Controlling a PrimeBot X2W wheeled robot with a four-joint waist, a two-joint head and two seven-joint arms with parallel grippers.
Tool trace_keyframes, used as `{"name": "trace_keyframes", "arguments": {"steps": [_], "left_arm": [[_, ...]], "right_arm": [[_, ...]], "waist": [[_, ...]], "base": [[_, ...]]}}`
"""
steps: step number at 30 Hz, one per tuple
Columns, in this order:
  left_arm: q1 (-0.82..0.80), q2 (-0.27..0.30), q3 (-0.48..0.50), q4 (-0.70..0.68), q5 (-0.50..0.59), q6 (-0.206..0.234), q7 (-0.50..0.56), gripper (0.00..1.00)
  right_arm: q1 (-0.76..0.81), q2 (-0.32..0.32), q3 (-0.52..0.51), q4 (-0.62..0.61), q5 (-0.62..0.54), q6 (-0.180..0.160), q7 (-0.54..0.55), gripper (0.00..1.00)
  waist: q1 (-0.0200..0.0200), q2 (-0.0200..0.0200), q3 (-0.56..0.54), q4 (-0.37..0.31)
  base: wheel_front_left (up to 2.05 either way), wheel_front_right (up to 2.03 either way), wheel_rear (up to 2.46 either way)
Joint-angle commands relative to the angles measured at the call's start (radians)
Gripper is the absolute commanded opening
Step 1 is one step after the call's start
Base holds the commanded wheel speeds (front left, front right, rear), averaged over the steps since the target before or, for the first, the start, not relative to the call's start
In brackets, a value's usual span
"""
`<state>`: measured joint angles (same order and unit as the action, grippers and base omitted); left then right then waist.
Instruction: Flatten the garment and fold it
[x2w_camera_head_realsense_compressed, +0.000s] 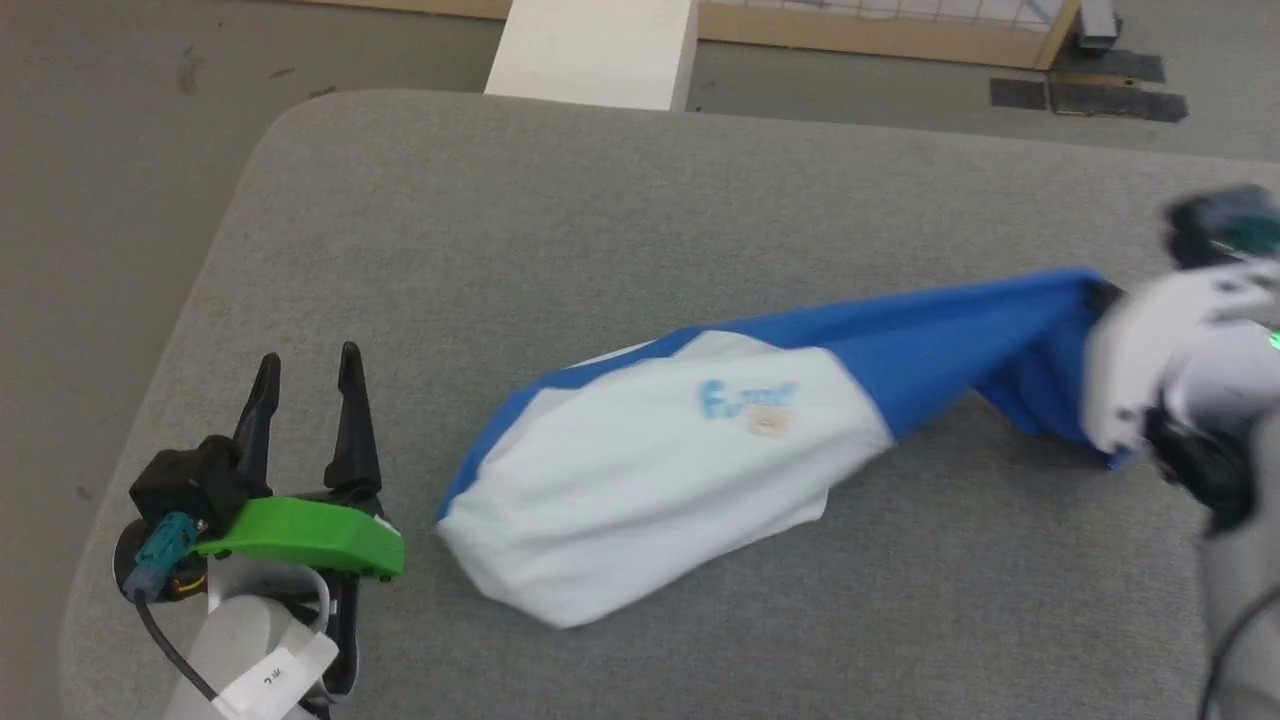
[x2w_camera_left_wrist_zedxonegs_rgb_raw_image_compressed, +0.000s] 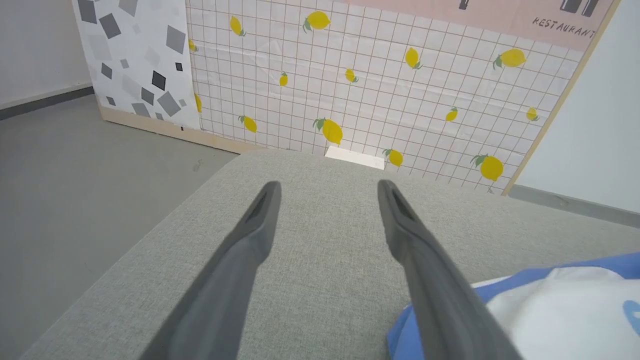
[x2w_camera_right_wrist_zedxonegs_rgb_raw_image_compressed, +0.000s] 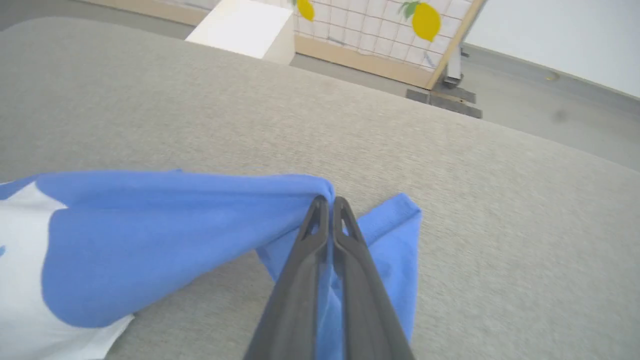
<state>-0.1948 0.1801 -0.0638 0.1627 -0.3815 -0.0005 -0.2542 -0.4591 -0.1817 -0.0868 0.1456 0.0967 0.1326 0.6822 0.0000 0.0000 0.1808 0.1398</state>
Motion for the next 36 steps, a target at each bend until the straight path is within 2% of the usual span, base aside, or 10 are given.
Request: {"name": "trace_keyframes", "arguments": {"steps": [1, 5, 9, 12, 14, 15, 20, 26, 31, 36], "left_arm": [[0.01, -0.004, 0.002, -0.001, 0.015, -0.006, -0.008, 1.0], [0.018, -0.007, -0.007, 0.002, 0.015, -0.008, -0.007, 1.0], [0.023, -0.008, -0.009, 0.007, 0.007, -0.005, 0.003, 1.0], [0.026, -0.007, -0.012, 0.015, 0.0, -0.003, 0.021, 1.0], [0.027, -0.007, -0.014, 0.023, -0.006, -0.004, 0.038, 1.0], [0.028, -0.006, -0.018, 0.027, -0.011, -0.005, 0.054, 1.0], [-0.002, 0.003, -0.078, 0.014, -0.042, -0.046, 0.224, 1.0], [-0.084, 0.043, -0.225, -0.06, -0.147, -0.11, 0.658, 1.0], [-0.111, 0.079, -0.295, -0.107, -0.223, -0.111, 0.956, 1.0], [-0.104, 0.079, -0.319, -0.128, -0.252, -0.089, 1.06, 1.0]], "right_arm": [[0.058, -0.006, -0.057, -0.037, -0.001, -0.002, 0.013, 0.0], [0.243, 0.026, -0.251, -0.139, -0.032, -0.002, 0.079, 0.0], [0.386, 0.082, -0.316, -0.151, -0.017, -0.002, 0.139, 0.0], [0.423, 0.11, -0.339, -0.13, -0.009, -0.002, 0.114, 0.0], [0.421, 0.122, -0.351, -0.119, 0.003, -0.002, 0.071, 0.33], [0.412, 0.125, -0.357, -0.115, 0.015, -0.002, 0.038, 1.0], [0.369, 0.131, -0.403, -0.129, 0.059, -0.002, -0.074, 1.0], [0.356, 0.131, -0.388, -0.139, 0.048, -0.002, -0.103, 1.0], [0.343, 0.131, -0.355, -0.12, 0.046, -0.002, -0.112, 1.0], [0.334, 0.131, -0.338, -0.106, 0.048, -0.002, -0.124, 1.0]], "waist": [[0.0, 0.0, -0.029, -0.033], [0.0, 0.0, -0.037, -0.054], [0.0, 0.0, -0.035, -0.075], [0.0, 0.0, -0.031, -0.088], [0.0, 0.0, -0.033, -0.094], [0.0, 0.0, -0.034, -0.097], [0.0, 0.0, -0.046, -0.102], [0.0, 0.0, -0.055, -0.105], [0.0, 0.0, -0.045, -0.115], [0.0, 0.0, -0.028, -0.124]], "base": [[0.0, 0.0, 0.0], [0.0, 0.0, 0.0], [0.0, 0.0, 0.0], [0.0, 0.0, 0.0], [0.0, 0.0, 0.0], [0.0, 0.0, 0.0], [0.0, 0.0, 0.0], [0.0, 0.0, 0.0], [0.0, 0.0, 0.0], [0.0, 0.0, 0.0]]}}
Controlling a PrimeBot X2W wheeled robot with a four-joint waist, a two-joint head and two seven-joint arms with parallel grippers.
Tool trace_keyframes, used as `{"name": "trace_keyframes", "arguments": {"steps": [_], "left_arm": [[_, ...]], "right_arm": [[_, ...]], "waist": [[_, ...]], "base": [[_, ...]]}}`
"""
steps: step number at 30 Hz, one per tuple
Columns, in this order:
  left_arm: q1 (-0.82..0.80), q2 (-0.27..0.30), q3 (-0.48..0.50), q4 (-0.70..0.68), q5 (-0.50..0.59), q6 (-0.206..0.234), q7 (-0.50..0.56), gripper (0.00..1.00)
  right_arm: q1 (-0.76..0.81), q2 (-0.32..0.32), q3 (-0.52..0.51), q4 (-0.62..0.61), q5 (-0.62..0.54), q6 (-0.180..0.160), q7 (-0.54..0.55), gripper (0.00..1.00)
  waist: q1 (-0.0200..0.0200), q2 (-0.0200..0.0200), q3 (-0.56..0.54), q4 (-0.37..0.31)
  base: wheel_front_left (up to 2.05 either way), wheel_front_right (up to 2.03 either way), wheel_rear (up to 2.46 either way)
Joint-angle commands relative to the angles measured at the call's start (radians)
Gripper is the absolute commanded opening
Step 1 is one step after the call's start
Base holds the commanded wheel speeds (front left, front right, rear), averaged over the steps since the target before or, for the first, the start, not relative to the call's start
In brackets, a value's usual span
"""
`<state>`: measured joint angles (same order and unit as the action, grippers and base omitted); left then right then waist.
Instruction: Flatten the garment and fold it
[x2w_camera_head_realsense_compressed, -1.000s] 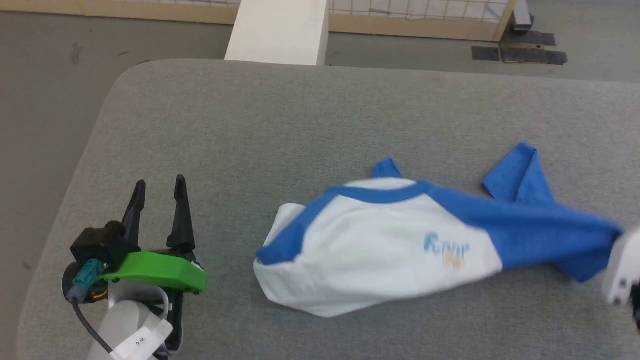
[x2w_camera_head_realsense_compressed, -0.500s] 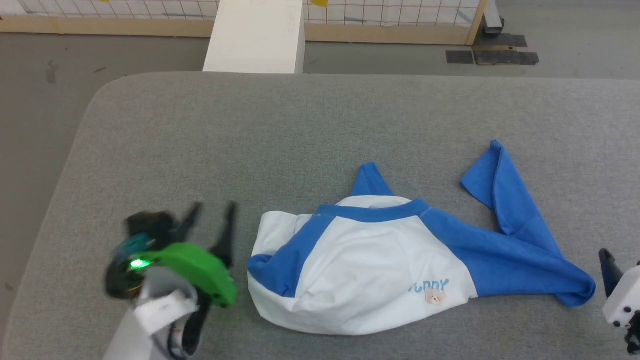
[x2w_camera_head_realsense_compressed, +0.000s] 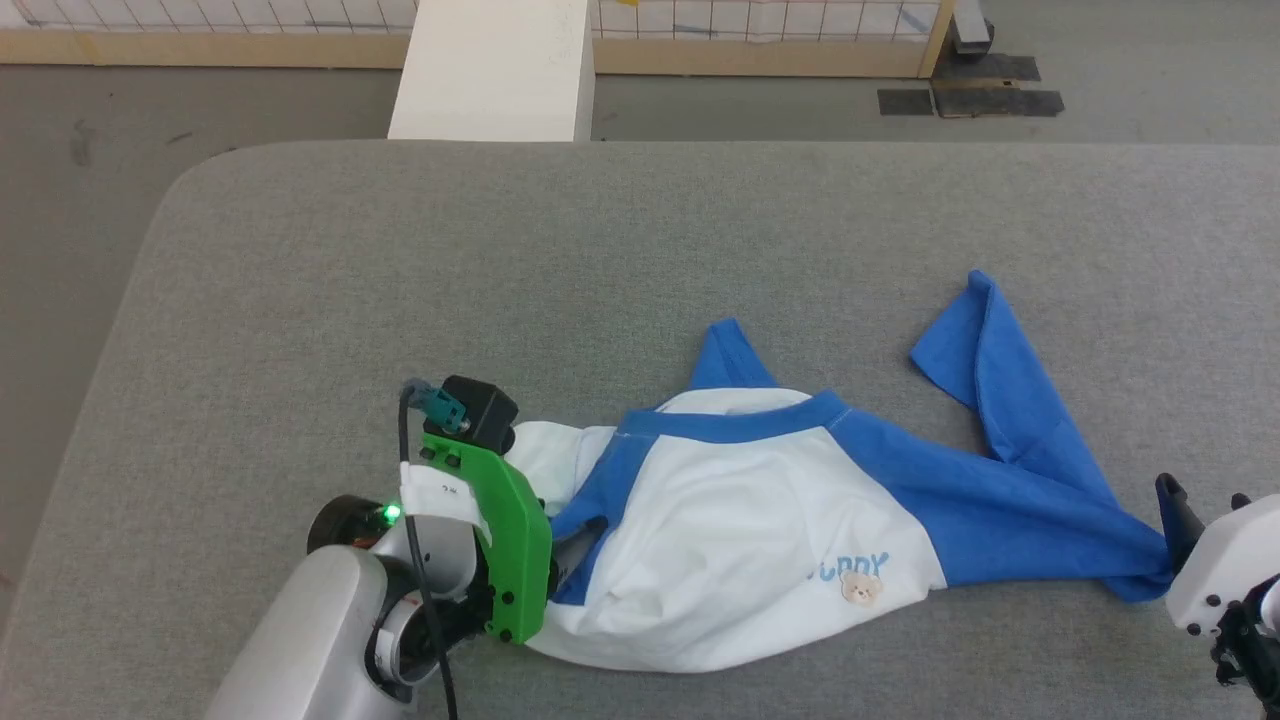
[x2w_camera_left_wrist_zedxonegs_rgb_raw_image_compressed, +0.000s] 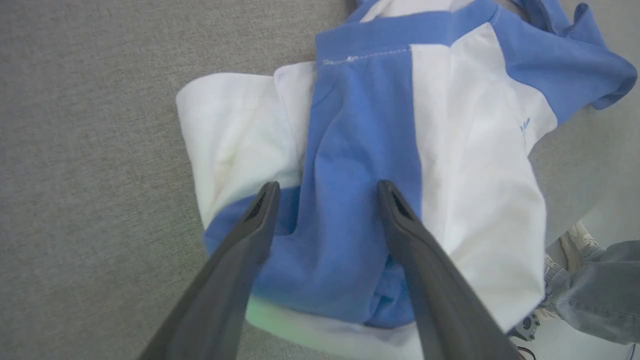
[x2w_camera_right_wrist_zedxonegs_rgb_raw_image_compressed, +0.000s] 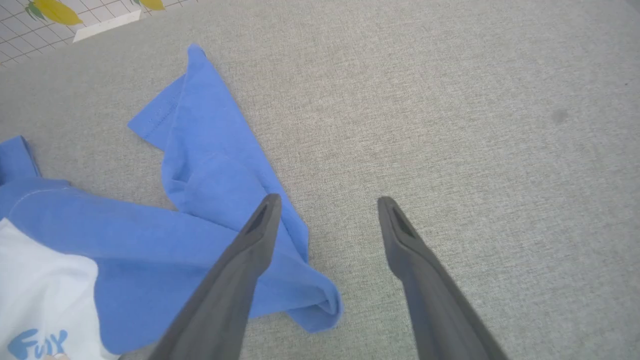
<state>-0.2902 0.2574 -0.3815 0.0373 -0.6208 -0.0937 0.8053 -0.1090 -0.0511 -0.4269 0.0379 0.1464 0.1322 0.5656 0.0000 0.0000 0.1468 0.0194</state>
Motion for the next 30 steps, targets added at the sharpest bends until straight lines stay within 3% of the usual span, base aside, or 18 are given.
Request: {"name": "trace_keyframes", "arguments": {"steps": [1, 2, 11, 18, 23, 26, 30], "left_arm": [[-0.005, -0.002, -0.003, -0.004, -0.02, 0.007, 0.009, 0.48], [-0.003, -0.006, -0.003, -0.007, -0.027, 0.007, 0.01, 0.02], [-0.033, -0.017, 0.016, -0.057, -0.054, -0.01, -0.061, 0.0], [-0.201, 0.011, 0.104, -0.044, 0.098, 0.005, -0.323, 0.0], [-0.323, 0.031, 0.162, 0.098, 0.19, 0.05, -0.48, 0.0], [-0.376, 0.039, 0.199, 0.213, 0.243, 0.1, -0.605, 0.0], [-0.378, 0.031, 0.195, 0.397, 0.264, 0.112, -0.682, 0.0]], "right_arm": [[-0.018, 0.001, 0.003, 0.004, -0.003, -0.002, -0.008, 1.0], [-0.018, 0.001, 0.004, 0.006, -0.003, -0.002, -0.009, 1.0], [-0.024, 0.001, 0.001, 0.016, -0.011, -0.002, -0.023, 1.0], [-0.041, 0.001, 0.028, 0.018, -0.006, -0.002, -0.033, 1.0], [-0.069, 0.001, 0.065, 0.016, -0.001, -0.002, -0.042, 1.0], [-0.089, 0.001, 0.095, 0.021, 0.004, -0.002, -0.056, 1.0], [-0.102, 0.001, 0.135, 0.046, 0.013, -0.002, -0.07, 1.0]], "waist": [[0.0, 0.0, 0.009, -0.004], [0.0, 0.0, 0.011, -0.005], [0.0, 0.0, 0.016, 0.004], [0.0, 0.0, 0.025, 0.002], [0.0, 0.0, 0.061, -0.028], [0.0, 0.0, 0.093, -0.054], [0.0, 0.0, 0.119, -0.074]], "base": [[0.0, 0.0, 0.0], [0.0, 0.0, 0.0], [0.0, 0.0, 0.0], [0.0, 0.0, 0.0], [0.0, 0.0, 0.0], [0.0, 0.0, 0.0], [0.0, 0.0, 0.0]]}}
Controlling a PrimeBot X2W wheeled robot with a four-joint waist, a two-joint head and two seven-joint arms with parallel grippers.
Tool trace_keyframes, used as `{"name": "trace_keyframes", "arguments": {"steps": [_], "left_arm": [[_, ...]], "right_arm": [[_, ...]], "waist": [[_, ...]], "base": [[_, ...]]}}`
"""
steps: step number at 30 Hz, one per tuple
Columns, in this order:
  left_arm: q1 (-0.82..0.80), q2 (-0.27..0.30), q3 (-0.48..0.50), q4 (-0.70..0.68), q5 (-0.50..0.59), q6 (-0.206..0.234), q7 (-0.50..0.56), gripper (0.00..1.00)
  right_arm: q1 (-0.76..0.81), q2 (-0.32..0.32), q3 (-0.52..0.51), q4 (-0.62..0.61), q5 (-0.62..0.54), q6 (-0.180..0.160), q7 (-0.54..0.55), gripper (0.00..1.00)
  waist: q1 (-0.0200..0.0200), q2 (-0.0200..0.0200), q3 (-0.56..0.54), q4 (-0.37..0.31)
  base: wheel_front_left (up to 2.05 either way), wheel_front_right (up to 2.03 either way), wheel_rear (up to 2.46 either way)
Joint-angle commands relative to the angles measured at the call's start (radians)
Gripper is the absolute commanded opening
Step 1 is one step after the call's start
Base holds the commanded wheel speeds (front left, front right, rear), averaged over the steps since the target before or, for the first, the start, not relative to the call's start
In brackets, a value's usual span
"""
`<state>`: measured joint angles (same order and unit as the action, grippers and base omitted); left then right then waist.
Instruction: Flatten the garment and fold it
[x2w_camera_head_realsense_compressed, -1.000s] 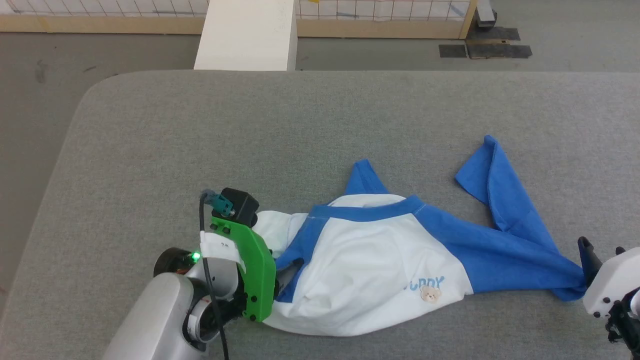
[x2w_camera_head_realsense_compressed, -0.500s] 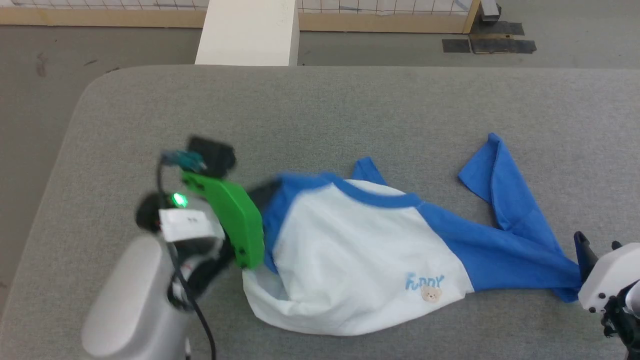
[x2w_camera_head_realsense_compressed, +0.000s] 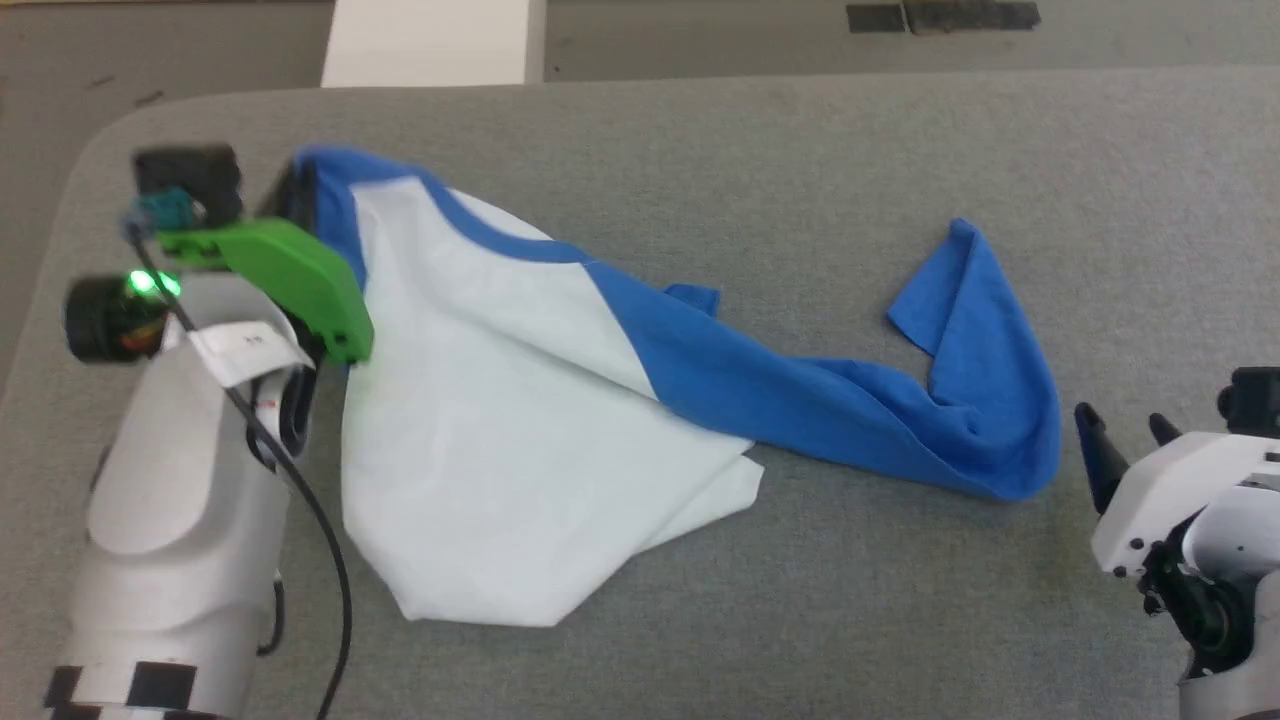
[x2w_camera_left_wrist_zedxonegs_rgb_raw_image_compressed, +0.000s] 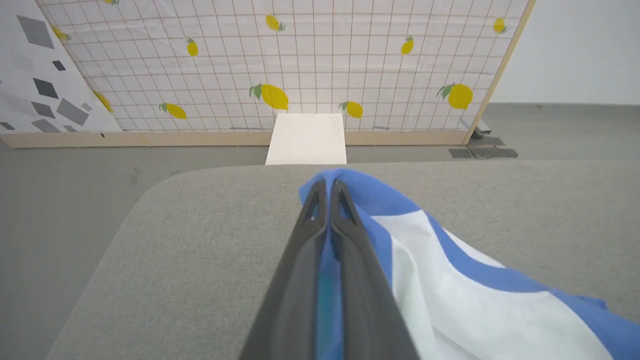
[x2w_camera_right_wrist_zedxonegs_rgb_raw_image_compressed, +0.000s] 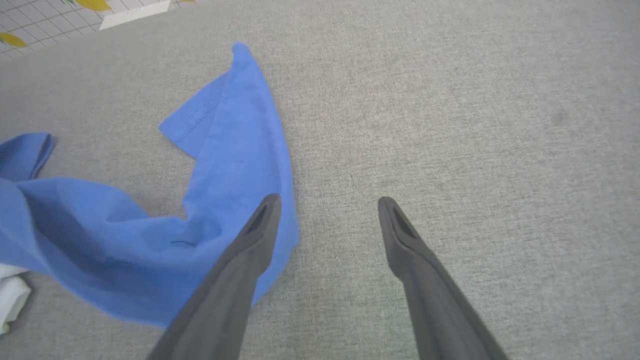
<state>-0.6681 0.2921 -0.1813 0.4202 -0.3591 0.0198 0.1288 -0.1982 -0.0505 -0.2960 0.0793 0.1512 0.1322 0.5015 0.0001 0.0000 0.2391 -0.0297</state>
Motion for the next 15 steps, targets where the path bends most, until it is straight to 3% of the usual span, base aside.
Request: {"name": "trace_keyframes", "arguments": {"steps": [1, 3, 4, 5, 6, 10, 15], "left_arm": [[0.003, -0.008, -0.009, 0.05, 0.001, -0.005, -0.015, 0.0], [0.012, -0.02, -0.008, 0.129, -0.013, -0.011, -0.026, 0.0], [0.014, -0.029, -0.003, 0.166, -0.024, -0.014, -0.033, 0.06], [0.014, -0.035, -0.002, 0.193, -0.032, -0.018, -0.037, 0.47], [0.01, -0.039, 0.001, 0.217, -0.038, -0.022, -0.054, 1.0], [-0.018, -0.045, 0.049, 0.228, -0.073, -0.031, -0.179, 1.0], [0.02, -0.017, 0.095, 0.142, -0.077, -0.034, -0.34, 1.0]], "right_arm": [[-0.014, 0.0, 0.011, 0.012, 0.009, -0.002, -0.009, 1.0], [-0.015, 0.0, 0.026, 0.027, 0.012, -0.002, -0.016, 1.0], [-0.014, 0.0, 0.034, 0.034, 0.014, -0.002, -0.019, 1.0], [-0.013, 0.0, 0.039, 0.04, 0.015, -0.002, -0.021, 1.0], [-0.011, 0.0, 0.045, 0.045, 0.016, -0.002, -0.024, 1.0], [-0.009, 0.0, 0.056, 0.043, 0.029, -0.002, -0.041, 1.0], [-0.001, 0.0, 0.094, -0.008, 0.019, -0.002, -0.042, 1.0]], "waist": [[-0.0001, 0.0, 0.03, -0.027], [-0.0001, 0.0, 0.034, -0.029], [-0.0001, 0.0, 0.034, -0.027], [-0.0001, 0.0, 0.032, -0.024], [-0.0001, 0.0, 0.03, -0.019], [-0.0001, 0.0, 0.008, 0.006], [-0.0001, 0.0, -0.025, 0.035]], "base": [[0.0, 0.0, 0.0], [0.0, 0.0, 0.0], [0.0, 0.0, 0.0], [0.0, 0.0, 0.0], [0.0, 0.0, 0.0], [0.0, 0.0, 0.0], [0.0, 0.0, 0.0]]}}
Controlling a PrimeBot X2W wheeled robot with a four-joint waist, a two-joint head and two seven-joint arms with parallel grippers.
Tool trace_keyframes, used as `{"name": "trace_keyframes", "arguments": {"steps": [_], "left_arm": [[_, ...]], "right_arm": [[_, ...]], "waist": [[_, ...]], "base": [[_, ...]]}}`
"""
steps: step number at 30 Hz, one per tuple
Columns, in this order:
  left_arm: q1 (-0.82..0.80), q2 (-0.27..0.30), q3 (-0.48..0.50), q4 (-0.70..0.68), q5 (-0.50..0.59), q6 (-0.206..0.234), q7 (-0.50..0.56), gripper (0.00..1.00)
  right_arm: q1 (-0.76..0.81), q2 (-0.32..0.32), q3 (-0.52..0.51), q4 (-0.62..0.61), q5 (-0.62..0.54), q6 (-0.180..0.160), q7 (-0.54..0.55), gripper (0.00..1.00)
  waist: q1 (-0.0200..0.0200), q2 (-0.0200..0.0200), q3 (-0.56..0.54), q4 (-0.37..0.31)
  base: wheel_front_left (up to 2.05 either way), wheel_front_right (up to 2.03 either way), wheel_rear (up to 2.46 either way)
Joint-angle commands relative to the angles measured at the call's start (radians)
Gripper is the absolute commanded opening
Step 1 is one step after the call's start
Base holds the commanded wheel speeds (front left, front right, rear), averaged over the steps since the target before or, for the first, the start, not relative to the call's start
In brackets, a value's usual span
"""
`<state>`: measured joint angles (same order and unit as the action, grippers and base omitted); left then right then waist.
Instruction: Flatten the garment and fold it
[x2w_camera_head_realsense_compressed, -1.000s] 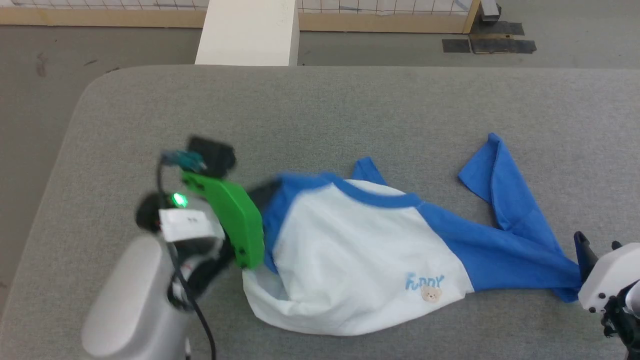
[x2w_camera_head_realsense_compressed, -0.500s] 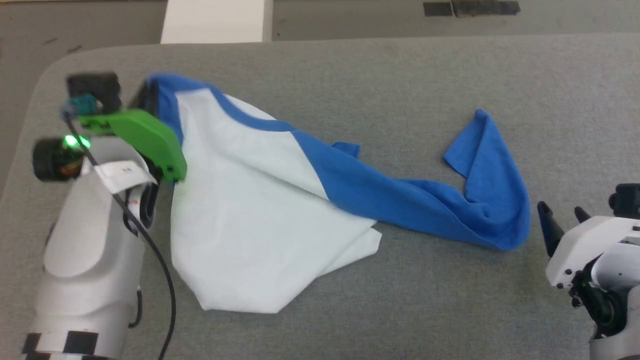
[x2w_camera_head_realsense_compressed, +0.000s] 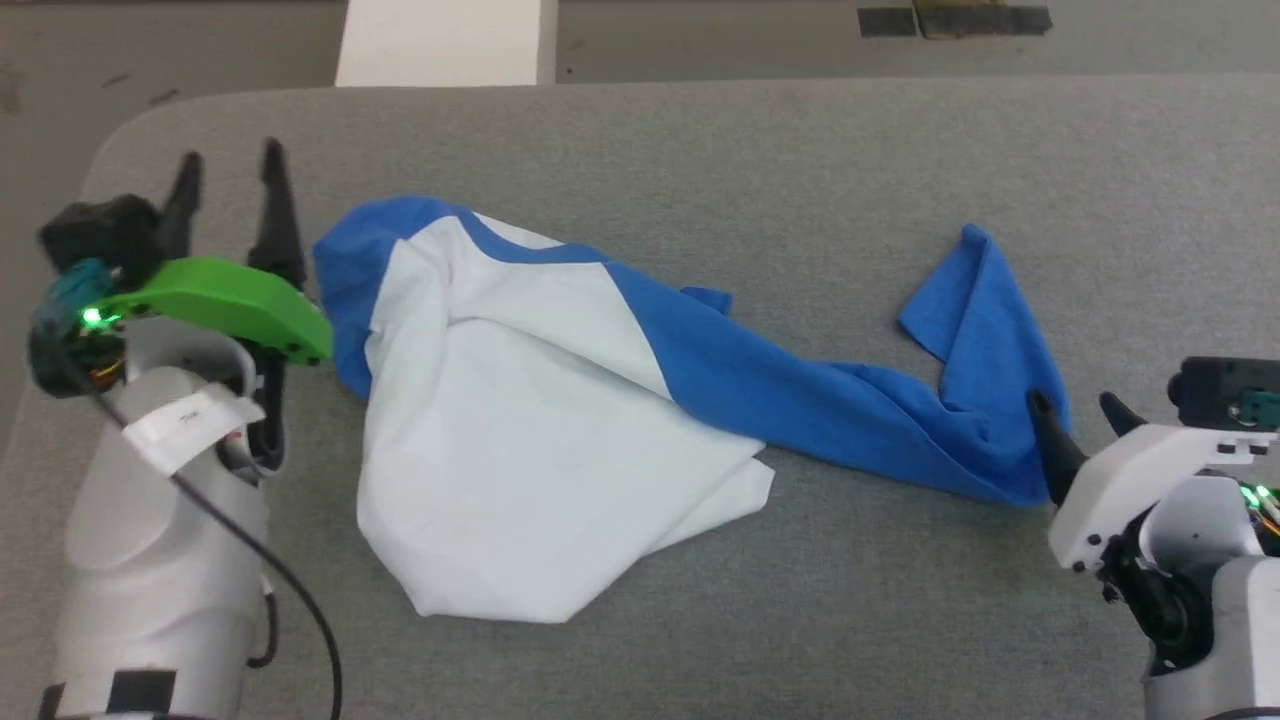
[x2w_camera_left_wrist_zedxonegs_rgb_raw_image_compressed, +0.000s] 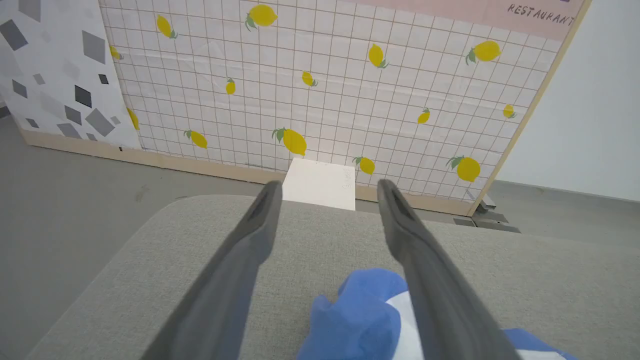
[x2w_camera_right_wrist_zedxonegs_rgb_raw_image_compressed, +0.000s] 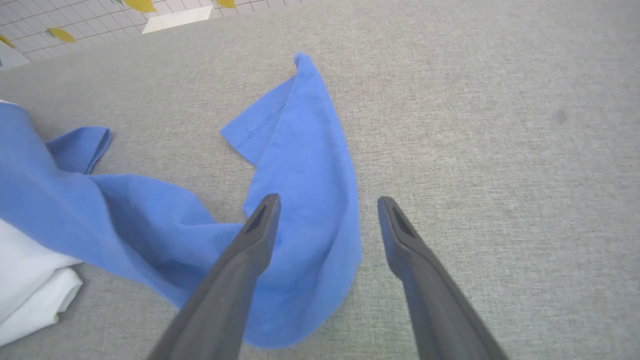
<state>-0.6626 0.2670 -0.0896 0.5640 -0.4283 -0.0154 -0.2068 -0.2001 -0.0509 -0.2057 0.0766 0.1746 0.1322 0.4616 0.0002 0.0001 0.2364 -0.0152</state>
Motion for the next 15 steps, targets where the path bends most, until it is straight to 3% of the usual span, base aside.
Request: {"name": "trace_keyframes", "arguments": {"steps": [1, 7, 10, 15], "left_arm": [[0.043, 0.013, 0.012, -0.031, -0.004, 0.004, -0.024, 1.0], [0.253, -0.006, 0.079, -0.192, 0.005, 0.048, -0.053, 1.0], [0.338, -0.032, 0.1, -0.256, 0.008, 0.06, -0.054, 1.0], [0.389, -0.053, 0.116, -0.297, 0.01, 0.053, -0.055, 1.0]], "right_arm": [[0.002, 0.001, 0.02, -0.021, -0.005, -0.002, 0.006, 1.0], [-0.02, 0.001, 0.146, -0.089, -0.024, -0.002, 0.083, 1.0], [-0.046, 0.001, 0.24, -0.07, -0.06, -0.002, 0.156, 1.0], [-0.097, -0.003, 0.305, -0.003, -0.124, -0.002, 0.246, 1.0]], "waist": [[-0.0002, -0.0001, -0.028, 0.026], [-0.0002, -0.0001, -0.04, 0.053], [-0.0002, -0.0001, -0.037, 0.064], [-0.0002, -0.0001, -0.018, 0.085]], "base": [[0.0, 0.0, 0.0], [0.0, 0.0, 0.0], [0.0, 0.0, 0.0], [0.0, 0.0, 0.0]]}}
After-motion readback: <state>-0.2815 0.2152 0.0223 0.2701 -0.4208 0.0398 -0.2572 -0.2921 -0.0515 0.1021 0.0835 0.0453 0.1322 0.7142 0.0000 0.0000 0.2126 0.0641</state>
